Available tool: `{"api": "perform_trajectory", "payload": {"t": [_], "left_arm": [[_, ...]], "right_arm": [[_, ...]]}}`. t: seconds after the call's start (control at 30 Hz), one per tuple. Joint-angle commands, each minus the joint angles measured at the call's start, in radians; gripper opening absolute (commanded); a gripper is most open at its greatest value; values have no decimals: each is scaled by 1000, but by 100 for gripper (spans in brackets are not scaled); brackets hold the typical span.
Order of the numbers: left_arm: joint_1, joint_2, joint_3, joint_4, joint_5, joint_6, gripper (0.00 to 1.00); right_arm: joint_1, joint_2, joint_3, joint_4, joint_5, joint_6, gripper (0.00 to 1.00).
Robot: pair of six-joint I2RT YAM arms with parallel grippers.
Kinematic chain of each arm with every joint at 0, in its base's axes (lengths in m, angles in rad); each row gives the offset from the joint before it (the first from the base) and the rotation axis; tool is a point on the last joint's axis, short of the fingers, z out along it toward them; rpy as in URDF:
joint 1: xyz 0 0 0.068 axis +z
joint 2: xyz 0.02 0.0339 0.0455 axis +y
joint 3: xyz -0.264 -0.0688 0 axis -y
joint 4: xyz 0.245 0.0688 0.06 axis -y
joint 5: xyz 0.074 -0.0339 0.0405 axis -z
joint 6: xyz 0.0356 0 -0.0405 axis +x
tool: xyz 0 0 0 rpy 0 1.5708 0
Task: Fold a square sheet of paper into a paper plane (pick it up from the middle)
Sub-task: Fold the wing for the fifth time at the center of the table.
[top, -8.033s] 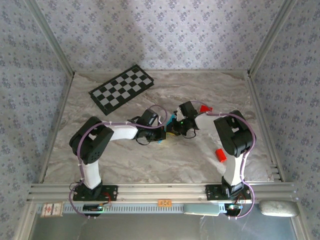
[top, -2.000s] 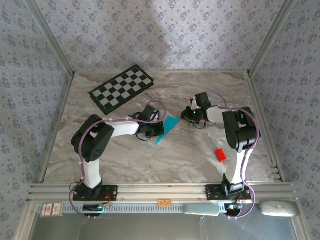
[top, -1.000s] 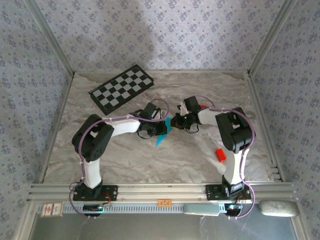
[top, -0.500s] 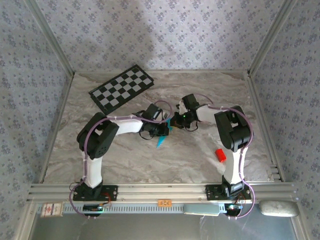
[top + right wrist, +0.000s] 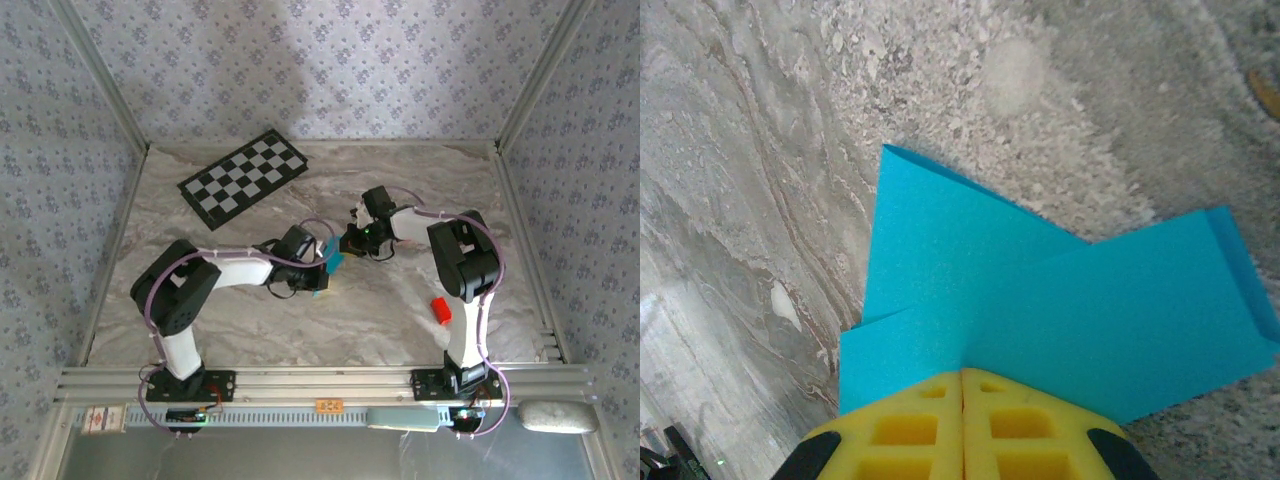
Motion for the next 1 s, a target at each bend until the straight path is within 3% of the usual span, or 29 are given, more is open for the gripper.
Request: {"api": "perform_trajectory", "payload": {"t": [0.0,0.3,0.53,0.73,0.97], "left_arm": [[-24,-14,-101,-141,2,-19,0],[-33,-87,-258,-5,14,-93,1],[-22,-262,-226,-61,-5,-79,7],[55,-456,-148,-200,-127,-79,32],[224,-638,-147,-321,-281,-85,67]], "right_arm": [[-6,77,-23,-94,160,-25,8],[-3,52,-16,-95,137,-49,8],[9,-14,24,-101,85,-97,11],[44,-114,80,-164,106,-113,25],[126,-182,122,-317,386,-5,52]]}}
